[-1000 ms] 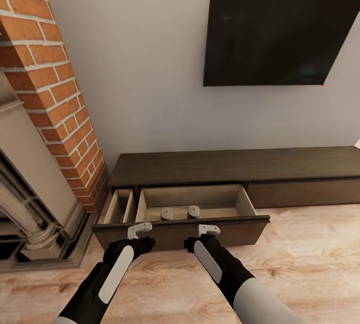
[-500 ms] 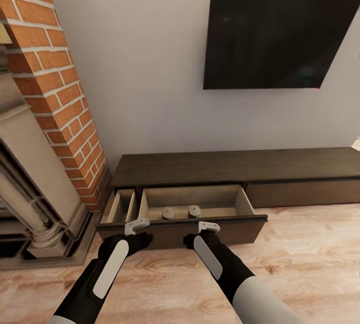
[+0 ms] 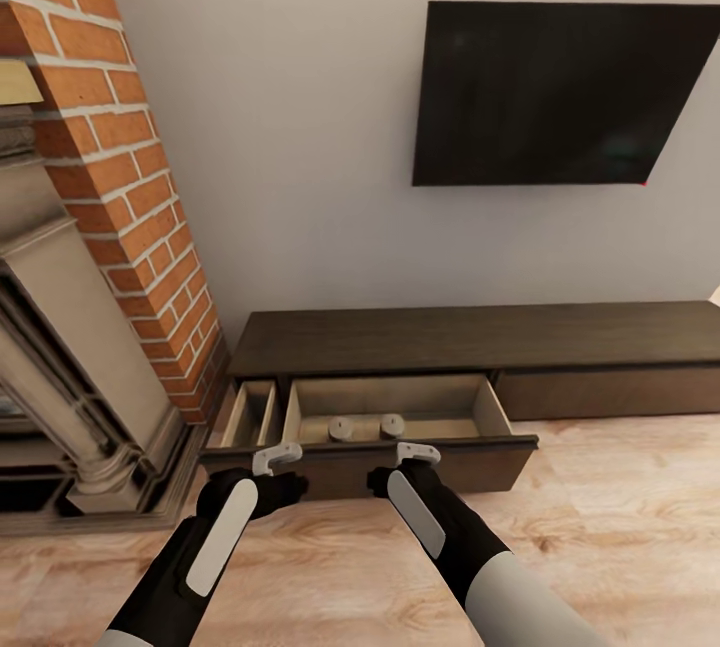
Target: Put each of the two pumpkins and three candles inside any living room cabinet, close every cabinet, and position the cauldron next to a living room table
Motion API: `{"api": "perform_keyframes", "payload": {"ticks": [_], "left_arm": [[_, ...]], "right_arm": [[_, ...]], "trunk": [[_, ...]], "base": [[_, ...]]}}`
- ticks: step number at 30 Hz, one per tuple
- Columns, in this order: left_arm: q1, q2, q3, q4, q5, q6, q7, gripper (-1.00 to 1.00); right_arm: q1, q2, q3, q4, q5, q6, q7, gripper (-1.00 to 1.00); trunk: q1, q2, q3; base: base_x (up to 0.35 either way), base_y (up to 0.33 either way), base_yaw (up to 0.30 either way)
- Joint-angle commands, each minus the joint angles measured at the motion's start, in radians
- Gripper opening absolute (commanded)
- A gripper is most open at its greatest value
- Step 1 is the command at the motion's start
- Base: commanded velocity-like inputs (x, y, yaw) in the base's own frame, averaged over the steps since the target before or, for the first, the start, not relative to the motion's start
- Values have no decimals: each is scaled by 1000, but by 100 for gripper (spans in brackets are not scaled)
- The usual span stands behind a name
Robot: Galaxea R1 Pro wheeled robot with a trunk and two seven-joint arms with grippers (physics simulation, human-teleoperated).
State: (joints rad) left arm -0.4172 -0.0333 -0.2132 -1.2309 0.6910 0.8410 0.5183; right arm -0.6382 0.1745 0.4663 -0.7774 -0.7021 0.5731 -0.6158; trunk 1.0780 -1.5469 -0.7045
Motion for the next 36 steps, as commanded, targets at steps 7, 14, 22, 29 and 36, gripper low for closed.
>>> {"api": "perform_keyframes", "payload": {"ticks": [7, 14, 22, 29, 36], "left_arm": [[0, -2, -1, 1, -2, -2, 1, 100], [0, -3, -1, 1, -2, -1, 1, 100], [0, -4, -2, 1, -3, 0, 2, 100], [0, -4, -3, 0, -2, 0, 2, 100], [0, -3, -3, 0, -2, 0, 1, 100]], "right_arm": [[0, 0, -1, 0, 0, 1, 2, 100], [0, 0, -1, 0, -2, 1, 5, 100], [0, 0, -2, 0, -2, 1, 5, 100], [0, 0, -2, 0, -3, -1, 6, 100], [0, 0, -2, 0, -4, 0, 7, 100]], "trunk": [[-27, 49, 22], [-54, 98, 52], [-84, 154, 83], [-111, 203, 107], [-138, 252, 136]], "base": [[0, 0, 244], [0, 0, -12], [-98, 0, 75], [-87, 0, -28], [-6, 0, -181]]}}
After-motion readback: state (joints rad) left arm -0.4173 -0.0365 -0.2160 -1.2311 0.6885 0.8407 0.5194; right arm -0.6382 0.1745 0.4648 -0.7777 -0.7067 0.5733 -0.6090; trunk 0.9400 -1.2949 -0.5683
